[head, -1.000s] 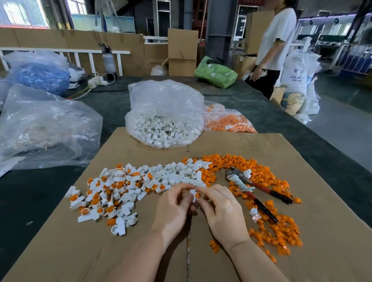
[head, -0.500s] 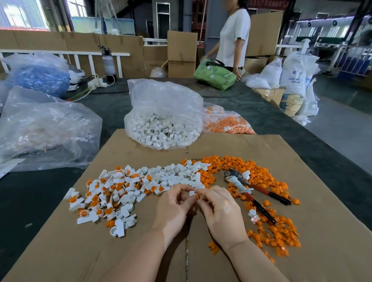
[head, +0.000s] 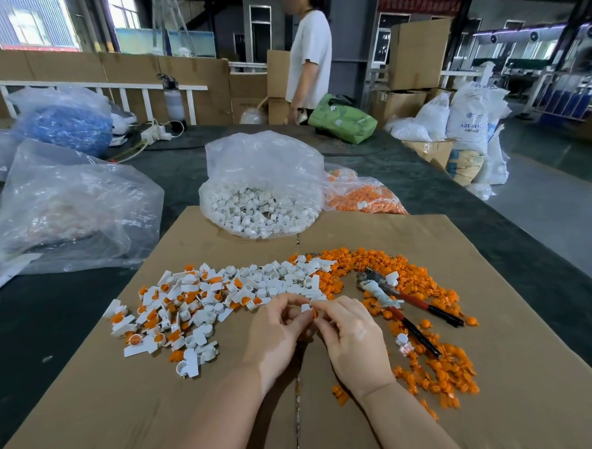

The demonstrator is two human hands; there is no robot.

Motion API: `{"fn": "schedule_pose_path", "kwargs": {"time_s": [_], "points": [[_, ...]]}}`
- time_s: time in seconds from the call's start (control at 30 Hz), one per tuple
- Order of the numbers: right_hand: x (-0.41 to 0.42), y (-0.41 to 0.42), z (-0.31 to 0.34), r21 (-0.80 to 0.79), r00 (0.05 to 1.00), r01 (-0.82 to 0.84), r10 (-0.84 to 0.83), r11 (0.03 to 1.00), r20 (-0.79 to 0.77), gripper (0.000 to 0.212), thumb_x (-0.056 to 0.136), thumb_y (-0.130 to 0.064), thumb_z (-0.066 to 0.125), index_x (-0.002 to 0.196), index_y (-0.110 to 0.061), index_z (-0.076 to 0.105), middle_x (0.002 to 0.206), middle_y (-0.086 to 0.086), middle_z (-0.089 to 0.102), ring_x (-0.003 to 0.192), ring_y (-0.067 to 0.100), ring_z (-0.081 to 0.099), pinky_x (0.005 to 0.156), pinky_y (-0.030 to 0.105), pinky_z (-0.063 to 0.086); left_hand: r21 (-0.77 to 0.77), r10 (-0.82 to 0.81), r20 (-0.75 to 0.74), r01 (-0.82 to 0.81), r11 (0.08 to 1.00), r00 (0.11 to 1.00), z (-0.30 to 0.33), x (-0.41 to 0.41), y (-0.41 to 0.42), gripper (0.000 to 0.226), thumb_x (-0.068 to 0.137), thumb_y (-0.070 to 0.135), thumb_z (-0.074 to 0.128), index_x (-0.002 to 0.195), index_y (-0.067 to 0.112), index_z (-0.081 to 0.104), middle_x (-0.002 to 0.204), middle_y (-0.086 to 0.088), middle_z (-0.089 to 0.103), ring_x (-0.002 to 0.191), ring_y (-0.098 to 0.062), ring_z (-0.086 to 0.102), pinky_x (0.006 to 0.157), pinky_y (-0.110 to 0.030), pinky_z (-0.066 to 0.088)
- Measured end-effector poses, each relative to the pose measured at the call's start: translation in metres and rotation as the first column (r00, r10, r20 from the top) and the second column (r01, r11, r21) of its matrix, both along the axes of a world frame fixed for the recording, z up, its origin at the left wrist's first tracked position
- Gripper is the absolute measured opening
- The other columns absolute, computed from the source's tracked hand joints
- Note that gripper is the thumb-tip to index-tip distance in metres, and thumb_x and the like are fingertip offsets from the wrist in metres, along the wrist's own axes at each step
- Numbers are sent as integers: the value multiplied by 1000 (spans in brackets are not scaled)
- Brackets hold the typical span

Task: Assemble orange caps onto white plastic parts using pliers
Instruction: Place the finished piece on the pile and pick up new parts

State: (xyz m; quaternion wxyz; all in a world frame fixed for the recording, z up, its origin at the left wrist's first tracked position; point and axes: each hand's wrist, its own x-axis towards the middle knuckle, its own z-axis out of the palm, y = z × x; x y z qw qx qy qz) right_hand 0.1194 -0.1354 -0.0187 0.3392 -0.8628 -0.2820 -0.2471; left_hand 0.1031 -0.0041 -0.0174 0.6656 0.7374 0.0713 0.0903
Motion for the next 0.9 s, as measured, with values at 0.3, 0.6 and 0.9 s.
{"fn": "schedule_pose_path", "kwargs": {"time_s": [0.3,0.6,0.9], "points": [[10,-19,8,-36,968,249,-250,968,-15,27,84,-16,69,110,-9,66,103,3,66,99,25,60,87,39,42,-48,24,-25,-25,999,999,2,1,0,13,89,4,62,101,8,61,72,-17,55,57,-11,60,54,-18,50],[52,-65,34,-677,532,372,-744,635,-404,49,84,-45,45,122,-16,50,136,7,38,129,29,29,105,53,20,-35,53,-46,-54,998,998,4,5,-3,12,89,5,60,97,13,61,72,-9,56,54,-3,58,55,-13,48],[53,-63,46,-625,626,391,-693,676,-358,46,84,-52,50,107,-13,46,116,7,55,112,27,48,93,43,39,-113,82,-75,-90,990,994,7,7,-1,13,89,5,62,101,9,61,63,0,62,55,-5,60,53,-15,48]]}}
